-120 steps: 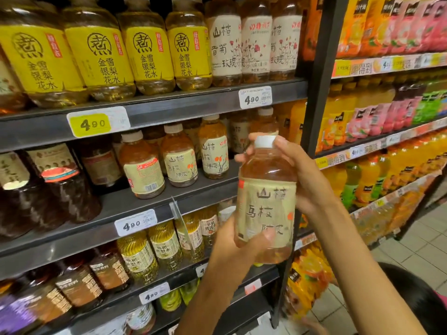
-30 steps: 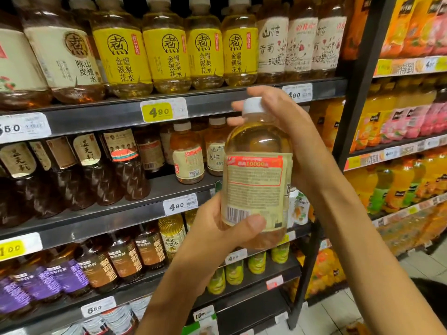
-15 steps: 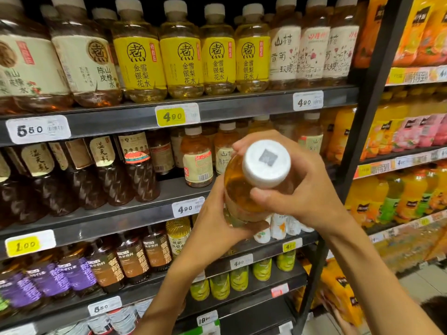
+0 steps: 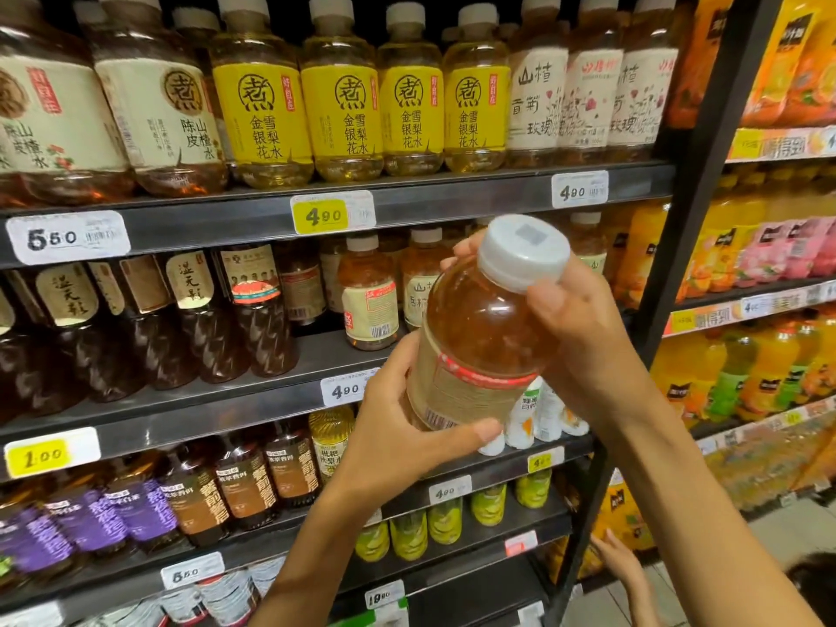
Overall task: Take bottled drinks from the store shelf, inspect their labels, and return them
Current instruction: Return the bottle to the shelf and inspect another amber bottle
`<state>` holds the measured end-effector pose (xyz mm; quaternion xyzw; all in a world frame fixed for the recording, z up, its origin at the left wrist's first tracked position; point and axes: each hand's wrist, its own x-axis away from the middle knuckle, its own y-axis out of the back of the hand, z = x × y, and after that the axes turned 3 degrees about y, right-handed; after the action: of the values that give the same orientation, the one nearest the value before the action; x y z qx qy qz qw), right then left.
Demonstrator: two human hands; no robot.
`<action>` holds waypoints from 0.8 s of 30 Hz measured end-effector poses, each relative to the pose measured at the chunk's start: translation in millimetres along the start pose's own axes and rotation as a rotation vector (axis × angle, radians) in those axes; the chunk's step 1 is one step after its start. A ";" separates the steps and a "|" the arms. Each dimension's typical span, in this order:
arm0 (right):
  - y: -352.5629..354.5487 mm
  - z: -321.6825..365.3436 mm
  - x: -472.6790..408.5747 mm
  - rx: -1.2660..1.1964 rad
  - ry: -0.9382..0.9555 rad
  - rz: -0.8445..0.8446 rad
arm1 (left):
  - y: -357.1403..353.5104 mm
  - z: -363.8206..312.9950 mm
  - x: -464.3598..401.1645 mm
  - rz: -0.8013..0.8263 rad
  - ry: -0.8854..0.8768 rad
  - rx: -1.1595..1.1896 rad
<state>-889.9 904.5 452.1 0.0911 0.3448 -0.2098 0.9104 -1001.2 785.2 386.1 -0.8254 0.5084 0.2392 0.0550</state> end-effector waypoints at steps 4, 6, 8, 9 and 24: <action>7.1 2.1 -14.0 -0.120 -0.072 0.111 | -3.3 -4.9 5.7 0.213 0.156 0.022; 4.5 -1.0 -16.9 -0.257 -0.125 0.128 | -4.7 0.2 6.4 0.242 0.252 0.060; 4.0 -6.9 -18.5 -0.293 -0.185 0.012 | -5.2 5.3 5.6 0.189 0.341 0.107; 4.1 -8.9 -19.6 -0.285 -0.210 -0.052 | -5.6 6.6 5.5 0.173 0.371 0.142; 13.1 -3.2 -32.1 -0.243 -0.387 -0.068 | -25.5 -10.1 -6.7 0.133 0.536 0.948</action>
<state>-907.6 927.5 471.4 -0.0729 0.1895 -0.2110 0.9562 -978.1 799.4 394.1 -0.7082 0.6079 -0.2316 0.2743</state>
